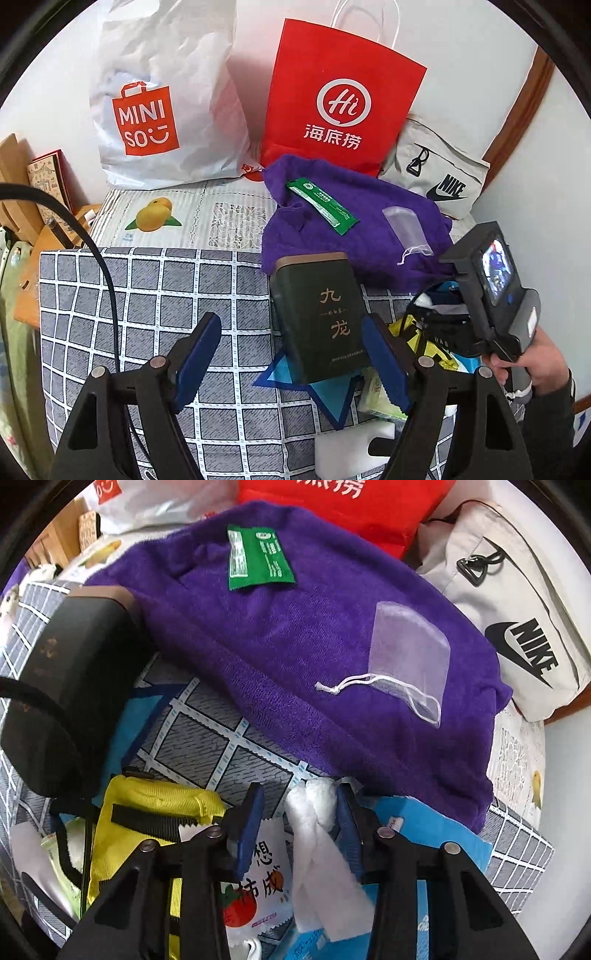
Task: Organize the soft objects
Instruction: 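Grasp the white tissue with the right tool while the left tool returns to the pile, then grasp the white sponge block with the left tool while the right tool holds the tissue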
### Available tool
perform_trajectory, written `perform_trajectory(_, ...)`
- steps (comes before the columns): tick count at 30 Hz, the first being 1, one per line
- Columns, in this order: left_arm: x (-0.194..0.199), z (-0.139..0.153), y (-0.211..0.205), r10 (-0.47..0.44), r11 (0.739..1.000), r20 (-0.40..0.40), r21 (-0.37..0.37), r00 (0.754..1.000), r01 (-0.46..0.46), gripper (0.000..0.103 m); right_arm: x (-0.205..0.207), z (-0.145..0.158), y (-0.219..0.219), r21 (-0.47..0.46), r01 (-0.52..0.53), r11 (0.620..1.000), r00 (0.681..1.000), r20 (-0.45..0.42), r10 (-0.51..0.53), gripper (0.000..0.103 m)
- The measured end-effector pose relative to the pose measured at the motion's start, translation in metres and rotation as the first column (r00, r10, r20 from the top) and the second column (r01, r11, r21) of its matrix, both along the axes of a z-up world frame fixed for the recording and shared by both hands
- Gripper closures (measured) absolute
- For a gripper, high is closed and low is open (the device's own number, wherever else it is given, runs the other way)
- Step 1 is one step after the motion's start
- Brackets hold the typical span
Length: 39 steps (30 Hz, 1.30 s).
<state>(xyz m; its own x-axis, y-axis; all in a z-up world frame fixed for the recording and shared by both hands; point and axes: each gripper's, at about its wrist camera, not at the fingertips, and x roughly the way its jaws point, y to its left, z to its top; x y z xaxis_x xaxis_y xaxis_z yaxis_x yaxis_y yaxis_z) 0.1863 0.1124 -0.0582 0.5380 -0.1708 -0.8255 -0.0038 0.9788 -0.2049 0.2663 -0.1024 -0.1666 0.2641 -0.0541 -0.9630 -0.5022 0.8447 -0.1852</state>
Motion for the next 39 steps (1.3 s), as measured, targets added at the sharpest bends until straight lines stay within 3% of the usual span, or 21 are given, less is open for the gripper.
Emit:
perform_trajectory(1,0.000,0.000,0.001,-0.002,1.000,0.001,-0.002,1.000,0.002,0.026,0.001,-0.003,-0.001,-0.005,0.001,1.000,1.000,-0.014,-0.001,0.082)
perform_trajectory(5,-0.003,-0.002,0.004,0.004,1.000,0.003,0.001,1.000,-0.004,0.026,-0.002,0.005,-0.010,0.068,0.005,0.998,1.000,-0.021,-0.004,0.083)
perform_trajectory(15,-0.019,-0.015,-0.003,-0.028,0.999,-0.027,-0.019,0.999,0.028,0.026,-0.042,0.063,-0.036,0.290,0.054,0.956,0.997,0.045,-0.069,0.082)
perform_trajectory(24,-0.062,-0.051,-0.035,-0.106,0.993,-0.147,-0.068,0.983,0.097,0.020,-0.088,0.092,-0.058,0.382,0.074,0.921,0.989,0.093,-0.119,0.082)
perform_trajectory(31,-0.101,-0.069,-0.059,-0.087,0.996,-0.170,0.011,0.982,0.090,0.015,-0.120,0.091,-0.075,0.415,0.081,0.906,0.987,0.094,-0.131,0.082)
perform_trajectory(35,-0.105,-0.074,-0.079,-0.095,0.989,-0.167,0.098,0.981,0.112,0.014,-0.133,0.088,-0.082,0.438,0.091,0.894,0.986,0.086,-0.142,0.082)
perform_trajectory(39,-0.107,-0.082,-0.092,-0.136,0.978,-0.191,0.134,0.972,0.163,0.014,-0.148,0.085,-0.087,0.459,0.097,0.883,0.986,0.079,-0.149,0.082)
